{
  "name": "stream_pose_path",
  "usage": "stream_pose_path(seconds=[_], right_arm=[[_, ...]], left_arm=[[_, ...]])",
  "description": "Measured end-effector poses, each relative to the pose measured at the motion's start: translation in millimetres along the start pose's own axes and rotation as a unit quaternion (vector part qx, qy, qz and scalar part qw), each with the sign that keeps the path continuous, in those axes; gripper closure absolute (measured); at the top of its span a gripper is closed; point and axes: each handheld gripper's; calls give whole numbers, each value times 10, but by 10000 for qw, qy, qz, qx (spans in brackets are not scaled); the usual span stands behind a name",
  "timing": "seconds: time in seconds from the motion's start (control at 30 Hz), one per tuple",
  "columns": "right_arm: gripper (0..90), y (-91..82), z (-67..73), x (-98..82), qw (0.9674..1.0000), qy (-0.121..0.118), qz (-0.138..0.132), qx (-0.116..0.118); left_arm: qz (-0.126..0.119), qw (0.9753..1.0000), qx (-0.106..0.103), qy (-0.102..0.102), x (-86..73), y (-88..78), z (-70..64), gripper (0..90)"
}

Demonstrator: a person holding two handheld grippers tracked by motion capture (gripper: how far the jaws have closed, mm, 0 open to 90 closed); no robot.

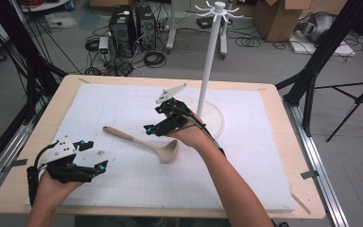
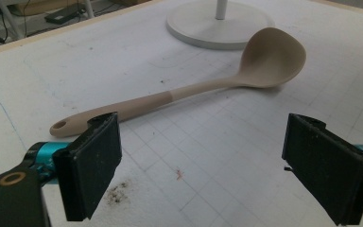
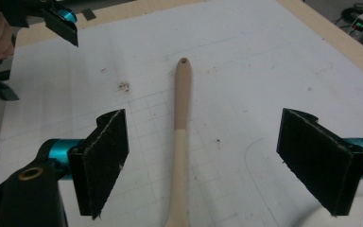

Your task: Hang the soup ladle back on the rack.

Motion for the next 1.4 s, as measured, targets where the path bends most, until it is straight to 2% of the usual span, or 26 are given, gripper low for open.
stream_pose_path(seconds=[0.07, 0.1, 0.3, 0.57, 0.67, 0.8, 0.97, 1.0, 1.03, 1.1, 1.27, 1.37, 1.4], right_arm=[[163, 156, 36, 76, 9999, -24, 151, 49], [163, 156, 36, 76, 9999, -24, 151, 49], [163, 487, 124, 181, 9987, -88, 489, 137], [163, 858, 189, 172, 9962, -164, 845, 147], [163, 947, 214, 165, 9947, -147, 1005, 158], [163, 1075, 236, 139, 9931, -238, 1134, 154], [163, 1229, 259, 79, 9893, -259, 1427, 134], [163, 1285, 266, 45, 9875, -197, 1552, 191], [163, 1285, 266, 45, 9875, -197, 1552, 191], [163, 1331, 274, 17, 9853, -210, 1685, 167], [164, 1412, 279, -32, 9822, -194, 1858, 179], [178, 1450, 287, -58, 9799, -296, 1971, 128], [184, 1454, 287, -60, 9803, -352, 1941, 106]], left_arm=[[9, 10000, -24, 8, -2, -5, 2, 131], [27, 10000, -24, 12, -5, -7, 4, 131], [98, 9999, -2, 37, -8, -30, 3, 131], [54, 9999, 83, 29, -7, -89, 10, 131], [48, 9999, 109, 20, -7, -108, 14, 131], [28, 9999, 116, 36, -3, -118, 12, 131], [44, 9999, 100, 39, -4, -107, 14, 130], [46, 9999, 100, 42, -4, -106, 13, 130], [45, 9999, 98, 44, -3, -106, 14, 130], [55, 9999, 98, 48, -5, -104, 16, 130], [61, 9999, 115, 43, -6, -112, 17, 130], [58, 9999, 134, 54, -3, -116, 19, 130], [53, 9999, 134, 42, -4, -113, 19, 130]])
Point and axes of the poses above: each handheld gripper's, and its own axes: y roughly forward along the jaws, x roughly out of its top, z roughly to its left, and after that the axes turned 8 degrees about -x, right-handed
